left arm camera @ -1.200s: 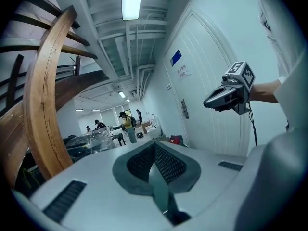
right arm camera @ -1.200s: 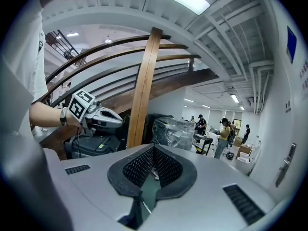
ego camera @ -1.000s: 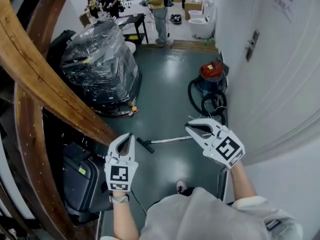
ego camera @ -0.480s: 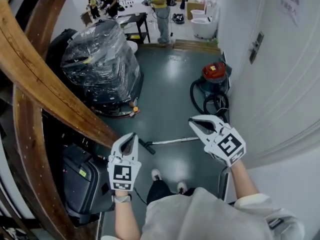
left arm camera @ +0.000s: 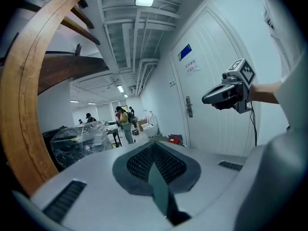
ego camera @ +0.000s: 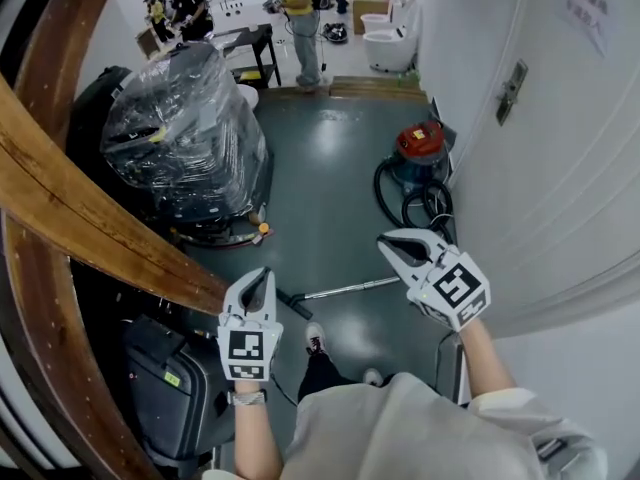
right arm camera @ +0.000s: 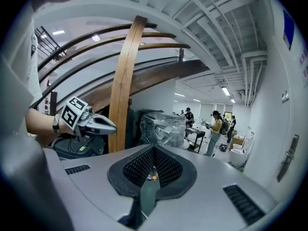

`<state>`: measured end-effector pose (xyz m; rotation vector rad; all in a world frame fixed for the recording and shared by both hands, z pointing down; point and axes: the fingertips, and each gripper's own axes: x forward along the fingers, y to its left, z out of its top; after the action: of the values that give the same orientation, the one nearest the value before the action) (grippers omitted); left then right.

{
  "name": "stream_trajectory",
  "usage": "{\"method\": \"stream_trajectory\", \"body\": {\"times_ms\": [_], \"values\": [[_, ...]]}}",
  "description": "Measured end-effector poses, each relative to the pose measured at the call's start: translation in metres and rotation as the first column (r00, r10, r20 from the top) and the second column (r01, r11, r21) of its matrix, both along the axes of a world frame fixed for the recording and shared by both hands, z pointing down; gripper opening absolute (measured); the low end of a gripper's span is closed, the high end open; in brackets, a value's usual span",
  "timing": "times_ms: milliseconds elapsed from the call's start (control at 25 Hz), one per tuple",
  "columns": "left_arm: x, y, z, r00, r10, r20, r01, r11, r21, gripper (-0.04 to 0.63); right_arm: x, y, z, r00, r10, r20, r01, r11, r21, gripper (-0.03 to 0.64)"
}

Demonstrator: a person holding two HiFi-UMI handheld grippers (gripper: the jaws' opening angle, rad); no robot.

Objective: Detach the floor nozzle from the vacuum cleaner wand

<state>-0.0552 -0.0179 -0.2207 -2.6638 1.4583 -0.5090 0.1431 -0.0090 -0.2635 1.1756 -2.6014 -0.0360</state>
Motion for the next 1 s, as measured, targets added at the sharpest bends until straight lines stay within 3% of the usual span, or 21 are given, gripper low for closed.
{"method": "stream_trajectory", "body": {"times_ms": [400, 1000], "values": [[-0.009, -0.061, 0.024, 0.997, 0.072, 0.039, -0.071, 0.997, -0.040, 0.000, -0.026, -0.056, 0.027, 1.000, 0.016, 0.005, -0.015, 0.998, -0.059, 0.028], [-0.003, -0.095, 0.074, 0.997, 0.056, 0.060, -0.054, 0.998, -0.035, 0.000, -0.011, -0.093, 0.090, 0.994, 0.043, -0.098, -0.050, 0.996, -0.075, 0.031]]}}
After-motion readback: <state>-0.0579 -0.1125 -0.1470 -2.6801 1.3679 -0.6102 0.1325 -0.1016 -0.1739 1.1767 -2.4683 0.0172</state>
